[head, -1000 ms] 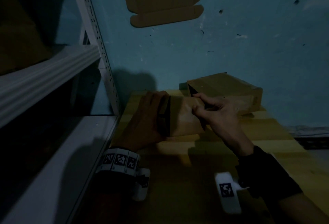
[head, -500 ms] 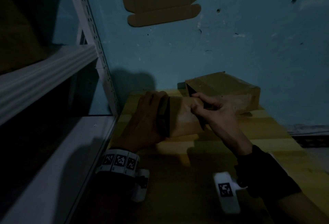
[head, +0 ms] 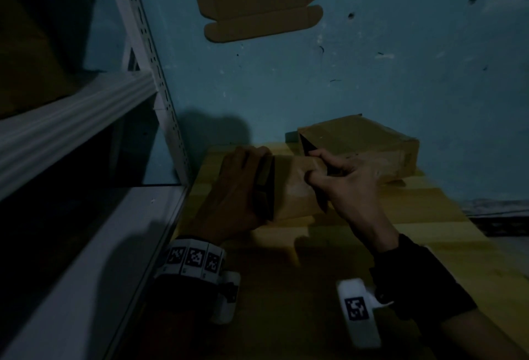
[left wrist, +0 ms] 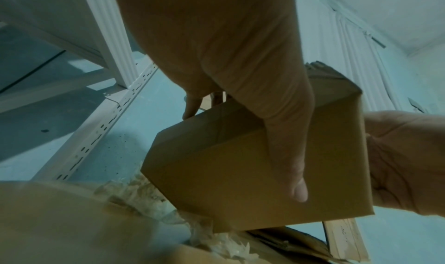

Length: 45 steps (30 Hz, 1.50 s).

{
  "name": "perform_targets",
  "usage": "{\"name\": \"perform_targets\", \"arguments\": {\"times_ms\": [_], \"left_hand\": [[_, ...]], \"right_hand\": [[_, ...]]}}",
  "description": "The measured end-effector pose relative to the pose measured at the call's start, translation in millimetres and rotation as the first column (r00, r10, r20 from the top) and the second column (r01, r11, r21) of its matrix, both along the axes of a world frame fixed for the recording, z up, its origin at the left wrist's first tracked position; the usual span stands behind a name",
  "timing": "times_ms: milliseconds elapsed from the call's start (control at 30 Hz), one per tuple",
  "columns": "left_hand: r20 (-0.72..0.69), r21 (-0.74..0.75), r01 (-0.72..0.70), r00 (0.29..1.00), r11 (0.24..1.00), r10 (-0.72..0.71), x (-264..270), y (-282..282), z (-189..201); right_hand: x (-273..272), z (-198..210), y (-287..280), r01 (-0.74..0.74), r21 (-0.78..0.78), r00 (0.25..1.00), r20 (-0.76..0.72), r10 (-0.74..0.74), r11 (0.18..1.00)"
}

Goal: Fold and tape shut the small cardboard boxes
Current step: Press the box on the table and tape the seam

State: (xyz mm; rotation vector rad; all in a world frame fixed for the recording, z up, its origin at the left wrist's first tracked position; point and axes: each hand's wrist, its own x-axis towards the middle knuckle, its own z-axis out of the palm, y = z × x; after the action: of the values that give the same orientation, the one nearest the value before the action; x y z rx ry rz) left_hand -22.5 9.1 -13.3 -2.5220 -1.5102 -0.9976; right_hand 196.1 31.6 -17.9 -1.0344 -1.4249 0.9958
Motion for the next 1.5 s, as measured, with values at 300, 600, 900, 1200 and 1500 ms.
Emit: {"name": "perform_targets", "arguments": {"times_ms": [300, 600, 900, 1200, 1500], "left_hand": [[0.008, -0.024, -0.013, 1.000, 1.000, 0.014, -3.0, 1.8, -0.5], [0.023, 0.057, 0.020, 1.000, 0.998, -0.021, 0.9, -1.0, 1.1], [0.063, 0.000, 0.023, 0.998, 1.000, -0.023, -1.5, -2.6, 1.2], [0.047, -0.002, 0.015, 0.999, 1.000, -0.015, -4.7, 1.7, -4.0], [0.078, 0.000, 0.034, 0.996, 0.999, -0.034, -3.7, -0.9, -1.4]], "right_hand": [[2.9, 5.2, -3.9, -0.107, -0.050, 0.994, -0.026, 0.106, 0.993], [4.7, 3.5, -1.5, -0.125, -0.032, 0.990, -0.066, 0.123, 0.992], [10.0, 8.8, -0.4, -0.207, -0.135, 0.972, -0.142, 0.188, 0.969], [6.9, 3.0, 1.5, -0.151, -0.108, 0.980, -0.150, 0.134, 0.983], [10.5, 9.4, -2.7, -0.213, -0.105, 0.975, -0.083, 0.205, 0.971]]}}
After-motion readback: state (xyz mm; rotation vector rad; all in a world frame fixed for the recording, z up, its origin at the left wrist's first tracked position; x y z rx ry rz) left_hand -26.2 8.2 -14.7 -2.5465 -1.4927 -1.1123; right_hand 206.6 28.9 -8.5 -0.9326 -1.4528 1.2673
